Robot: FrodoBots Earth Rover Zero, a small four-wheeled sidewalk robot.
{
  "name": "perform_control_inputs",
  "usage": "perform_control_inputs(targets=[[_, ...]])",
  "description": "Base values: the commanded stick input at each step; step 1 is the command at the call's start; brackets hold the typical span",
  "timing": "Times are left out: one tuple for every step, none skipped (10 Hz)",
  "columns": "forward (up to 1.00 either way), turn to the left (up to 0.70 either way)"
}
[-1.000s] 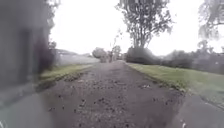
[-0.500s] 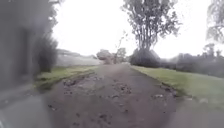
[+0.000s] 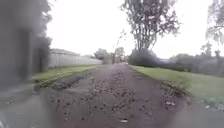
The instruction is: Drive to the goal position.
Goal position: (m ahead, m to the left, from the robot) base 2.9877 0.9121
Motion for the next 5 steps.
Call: perform_control_inputs(targets=[[0.85, -0.17], [0.85, -0.10], [0.85, -0.02], [0.85, -0.06], [0.85, -0.14]])
